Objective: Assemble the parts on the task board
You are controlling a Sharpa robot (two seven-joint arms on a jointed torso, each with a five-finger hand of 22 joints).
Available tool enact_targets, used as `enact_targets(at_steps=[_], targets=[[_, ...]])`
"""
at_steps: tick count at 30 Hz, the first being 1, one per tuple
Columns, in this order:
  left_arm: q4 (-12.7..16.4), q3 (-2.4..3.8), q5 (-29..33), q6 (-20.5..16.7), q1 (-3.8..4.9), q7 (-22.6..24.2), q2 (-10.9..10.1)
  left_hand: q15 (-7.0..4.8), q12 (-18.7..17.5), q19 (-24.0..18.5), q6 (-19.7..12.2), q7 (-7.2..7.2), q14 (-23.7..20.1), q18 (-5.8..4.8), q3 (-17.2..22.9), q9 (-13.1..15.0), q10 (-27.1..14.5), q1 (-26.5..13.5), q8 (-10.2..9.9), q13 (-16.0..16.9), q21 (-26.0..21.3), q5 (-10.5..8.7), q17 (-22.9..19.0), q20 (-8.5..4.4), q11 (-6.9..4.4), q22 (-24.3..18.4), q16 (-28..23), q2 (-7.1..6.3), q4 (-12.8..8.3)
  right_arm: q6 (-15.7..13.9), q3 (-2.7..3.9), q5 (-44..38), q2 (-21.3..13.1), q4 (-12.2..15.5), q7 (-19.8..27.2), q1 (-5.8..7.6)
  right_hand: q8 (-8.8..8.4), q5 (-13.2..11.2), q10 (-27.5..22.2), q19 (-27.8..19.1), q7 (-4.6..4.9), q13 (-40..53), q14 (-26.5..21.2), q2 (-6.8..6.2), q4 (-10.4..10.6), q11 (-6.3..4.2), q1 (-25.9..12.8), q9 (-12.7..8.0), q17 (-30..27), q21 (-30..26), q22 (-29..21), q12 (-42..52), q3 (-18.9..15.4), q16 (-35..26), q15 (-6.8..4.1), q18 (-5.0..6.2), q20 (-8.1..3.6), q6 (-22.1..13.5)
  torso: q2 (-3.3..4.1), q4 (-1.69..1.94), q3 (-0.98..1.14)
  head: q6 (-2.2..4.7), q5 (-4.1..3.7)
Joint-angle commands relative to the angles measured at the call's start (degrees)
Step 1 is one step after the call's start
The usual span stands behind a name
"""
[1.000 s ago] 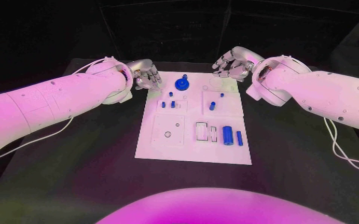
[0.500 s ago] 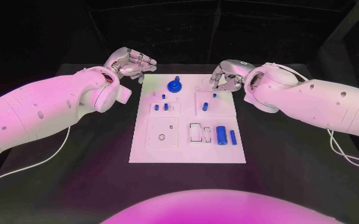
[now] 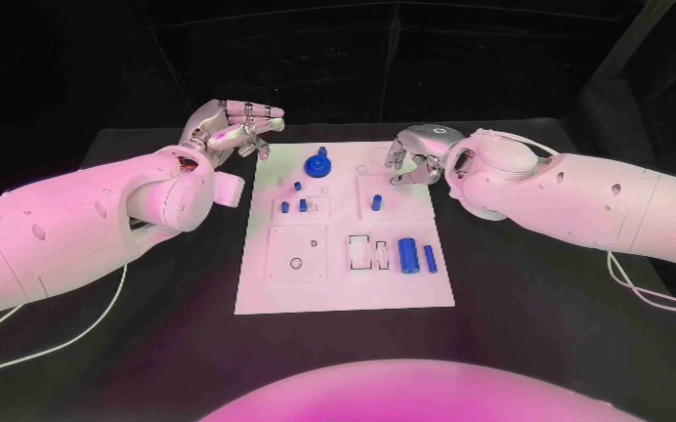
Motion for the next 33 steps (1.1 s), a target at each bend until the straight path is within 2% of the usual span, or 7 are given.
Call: enact_targets(at_steps=[1, 14, 16, 18, 27, 33], targets=[[0.29, 0.05, 2.86, -0.28, 0.0, 1.86, -0.14, 0.15, 0.32, -0.53, -0.5, -0.07, -0.36, 0.76, -0.31, -0.07, -0.38, 0.23, 0.0, 0.07, -0.33, 0.08, -0.08, 0.01, 0.08, -0.1, -0.21, 0.61, -0.03, 1.81, 0.03, -2.45, 0.1, 0.36, -1.19, -0.16, -0.45, -0.35, -0.48, 0.03, 0.59, -0.27, 1.25, -0.71, 0.04, 0.11, 0.03, -0.06, 0.08, -0.22, -0.06, -0.39, 0.26, 0.02, 0.54, 0.24, 0.46, 0.01, 0.04, -0.04, -0.06, 0.05, -0.12], [0.81, 0.05, 4.86, -1.73, -0.15, 2.72, -0.53, 0.09, 1.01, -0.37, -0.39, -0.15, -0.3, 0.77, -0.61, -0.09, -0.16, 0.82, 0.36, 0.44, -0.44, 0.08, -0.02, 0.01, -0.04, -0.14, -0.13, 0.82, -0.34, 2.98, 0.03, -2.91, 0.88, -0.3, -1.7, -0.75, -0.74, 0.64, -0.13, 0.23, 0.7, -1.28, 1.15, 0.1, -0.57, 0.18, 0.81, 0.06, -0.16, -0.07, 0.21, -0.55, 1.62, -0.25, 0.62, 0.25, 0.68, 0.67, 0.06, -0.02, -0.05, 0.14, -0.44], [0.94, 0.05, 5.32, -1.96, -0.17, 2.87, -0.57, 0.09, 1.03, -0.36, -0.39, -0.15, -0.31, 0.77, -0.63, -0.09, -0.16, 0.83, 0.37, 0.45, -0.43, 0.08, -0.04, 0.01, -0.05, -0.13, -0.14, 0.82, -0.35, 3.34, 0.03, -2.92, 1.07, -0.5, -1.86, -0.8, -0.78, 1.01, 0.24, 0.29, 0.62, -1.6, 1.18, 0.49, -0.89, 0.09, 1.33, 0.09, -0.03, -0.03, 0.25, -0.52, 2.43, -0.16, 0.55, 0.26, 0.65, 1.01, 0.08, 0.0, -0.05, 0.13, -0.5], [1.08, 0.04, 5.63, -2.41, -0.19, 3.07, -0.61, 0.09, 1.06, -0.38, -0.4, -0.16, -0.31, 0.79, -0.65, -0.09, -0.18, 0.87, 0.38, 0.46, -0.52, 0.08, -0.07, 0.01, -0.05, -0.19, -0.15, 0.81, -0.38, 3.8, 0.03, -2.92, 1.26, -0.73, -2.01, -0.93, -0.98, 0.34, 0.57, 0.31, 0.57, -2.19, 1.15, 1.12, -1.46, 0.02, 2.34, 0.06, -0.1, -0.04, 0.21, -0.7, 4.33, -0.26, 0.45, 0.26, 0.56, 1.32, 0.04, -0.02, -0.05, 0.1, -0.49], [1.27, 0.04, 5.96, -2.93, -0.22, 3.31, -0.72, 0.1, 1.2, -0.36, -0.67, -0.07, -0.34, 0.81, -0.9, -0.17, -0.54, 1.04, 0.42, 0.57, -0.74, 0.08, -0.15, 0.0, 0.03, -0.33, -0.17, 0.77, -0.53, 4.64, 0.03, -2.93, 1.66, -1.2, -2.48, -1.43, -1.27, 0.2, 1.54, 0.52, 0.49, -3.32, 1.2, 0.94, -2.01, -0.09, 2.31, 0.09, 0.04, 0.22, 0.58, -0.94, 7.41, -0.19, 0.39, 0.19, 0.49, 2.13, 0.04, -0.09, 0.02, 0.08, -0.45], [1.31, 0.04, 6.0, -3.07, -0.23, 3.25, -0.89, 0.48, 1.29, -0.54, -2.05, 0.46, -0.54, 0.83, -1.5, -0.48, -2.17, 1.13, 0.28, 0.66, -1.63, 0.09, -0.42, 0.2, 0.56, -0.89, -0.27, 0.88, -0.58, 5.25, 0.03, -2.93, 1.93, -1.54, -2.77, -1.51, -1.48, 0.12, 2.02, 0.56, 0.49, -3.87, 1.24, 0.67, -2.38, -0.14, 1.96, 0.08, 0.16, 0.28, 0.64, -1.04, 9.0, -0.12, 0.37, 0.18, 0.45, 2.42, 0.07, -0.06, 0.01, 0.06, -0.49]])
